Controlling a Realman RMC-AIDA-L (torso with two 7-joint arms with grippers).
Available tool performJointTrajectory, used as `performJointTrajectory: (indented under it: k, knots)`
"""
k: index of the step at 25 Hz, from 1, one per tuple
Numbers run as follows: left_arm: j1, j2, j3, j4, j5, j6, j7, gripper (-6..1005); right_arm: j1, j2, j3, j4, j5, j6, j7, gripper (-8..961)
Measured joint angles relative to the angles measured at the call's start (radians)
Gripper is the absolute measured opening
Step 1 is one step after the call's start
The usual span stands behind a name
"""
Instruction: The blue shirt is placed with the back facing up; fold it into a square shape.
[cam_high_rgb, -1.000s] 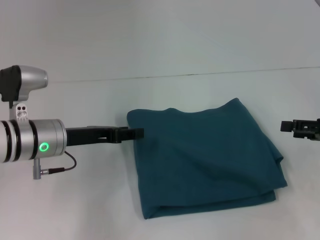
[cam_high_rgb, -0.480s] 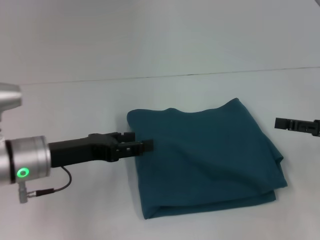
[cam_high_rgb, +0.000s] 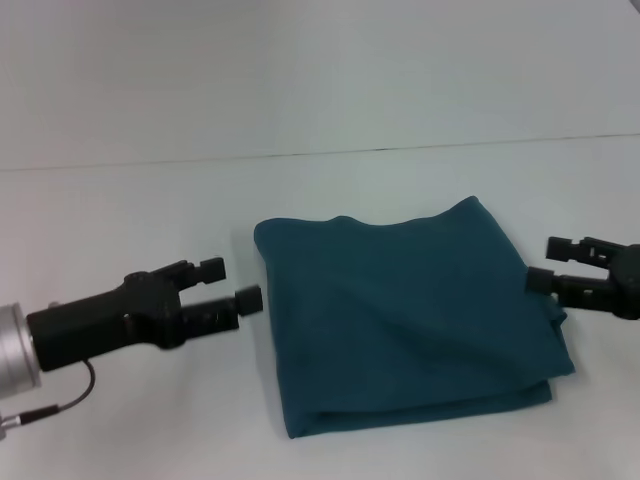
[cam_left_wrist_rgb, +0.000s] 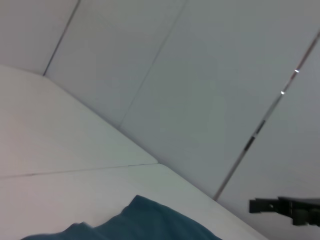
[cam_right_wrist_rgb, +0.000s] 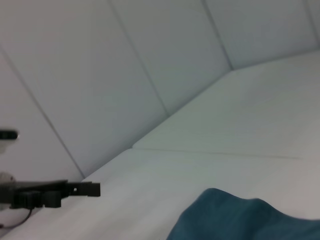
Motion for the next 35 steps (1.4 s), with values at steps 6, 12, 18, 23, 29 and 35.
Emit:
performJointTrajectory:
  k: [6, 12, 18, 23, 29, 35]
  knots:
    - [0.004, 0.0, 0.003, -0.027, 0.015, 0.135, 0.231, 906, 0.019, 0.036, 0.0, 0.0, 0.003, 0.004, -0.104, 940]
    - [0.003, -0.002, 0.031, -0.054, 0.065, 0.135, 0.329, 907, 0.048, 0.055, -0.03, -0.002, -0.013, 0.013, -0.169, 940]
    - [0.002, -0.003, 0.029, -0.056, 0.103, 0.134, 0.356, 906, 0.078, 0.048, -0.144, -0.002, -0.016, 0.011, -0.139, 941]
    - [-0.001, -0.002, 0.023, -0.055, 0.119, 0.132, 0.341, 905, 0.089, 0.031, -0.233, 0.001, -0.02, 0.015, -0.083, 941]
    - [-0.004, -0.002, 0.024, -0.055, 0.122, 0.132, 0.324, 906, 0.092, 0.021, -0.268, 0.002, -0.076, -0.004, -0.038, 941]
    - [-0.004, -0.002, 0.023, -0.056, 0.122, 0.133, 0.312, 906, 0.078, 0.021, -0.263, 0.002, -0.082, -0.011, -0.035, 941]
